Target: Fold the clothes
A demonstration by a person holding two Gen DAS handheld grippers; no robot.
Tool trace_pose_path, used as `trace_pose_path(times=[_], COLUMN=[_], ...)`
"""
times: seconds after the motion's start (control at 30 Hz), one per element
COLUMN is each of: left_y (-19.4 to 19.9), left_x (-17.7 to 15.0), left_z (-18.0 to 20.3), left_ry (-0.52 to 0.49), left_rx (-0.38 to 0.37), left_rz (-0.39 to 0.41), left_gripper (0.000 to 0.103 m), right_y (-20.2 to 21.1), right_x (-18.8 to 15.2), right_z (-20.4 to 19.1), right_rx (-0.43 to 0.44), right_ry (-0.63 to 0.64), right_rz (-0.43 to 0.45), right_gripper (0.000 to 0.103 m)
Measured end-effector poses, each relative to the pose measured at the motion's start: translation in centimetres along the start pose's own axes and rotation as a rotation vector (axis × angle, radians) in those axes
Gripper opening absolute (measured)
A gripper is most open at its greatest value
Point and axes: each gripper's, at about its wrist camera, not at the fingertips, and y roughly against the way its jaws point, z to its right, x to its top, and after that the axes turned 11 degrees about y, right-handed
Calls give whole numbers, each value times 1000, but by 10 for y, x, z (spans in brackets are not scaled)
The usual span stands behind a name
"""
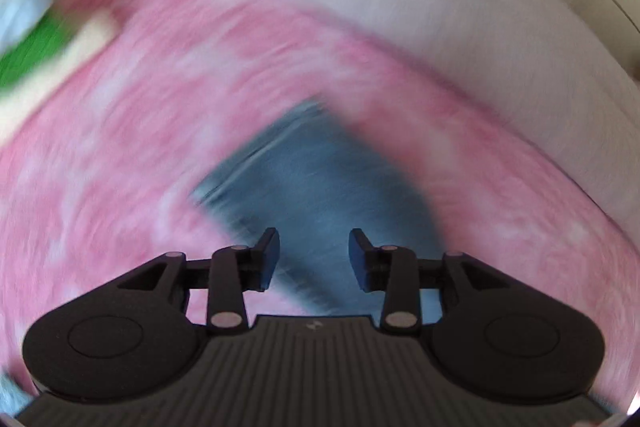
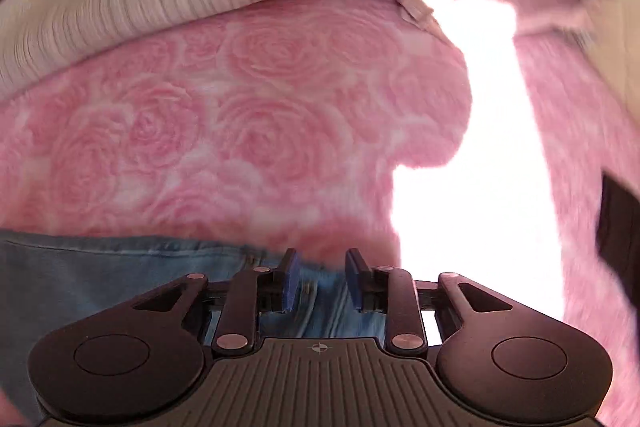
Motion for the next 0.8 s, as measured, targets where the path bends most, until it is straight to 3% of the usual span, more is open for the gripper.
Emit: trace_pose_path(times=[0.17, 0.3, 0.33, 0.37, 0.4, 0.53, 0.63, 0.67, 0.73, 0.8], left_y=[-35, -67, -69, -64, -55, -16, 15, 15, -11, -39], left_x=[10, 12, 10, 8, 6, -1, -3, -5, -15, -29], left_z=[-55, -45, -38, -32, -28, -14, -32, -38, -51, -63], left_ry=[304, 304, 268, 204, 126, -171, -339, -401, -518, -573], left_rx=[-48, -38, -21, -11, -15, -36, -52, -29, 84, 180], left_rz=[0, 14, 40, 79, 121, 288, 359, 350, 254, 171], left_gripper=[36, 35, 33, 9, 0, 0, 4, 5, 12, 14], right_y=[21, 24, 26, 31, 34, 45, 52, 54, 54, 50], right_x=[-34, -52, -56, -62, -65, -72, -74, -76, -81, -86], right_z=[13, 13, 11, 10, 8, 1, -4, -5, -8, -13], right_rx=[-15, -38, -42, -44, -46, -67, -85, -85, -73, -63], right_ry=[-153, -236, -250, -259, -261, -237, -204, -204, -219, -234], right_rz=[-28, -49, -52, -53, -56, -63, -53, -50, -46, -53], right_gripper=[36, 37, 37, 37, 37, 37, 37, 37, 37, 37])
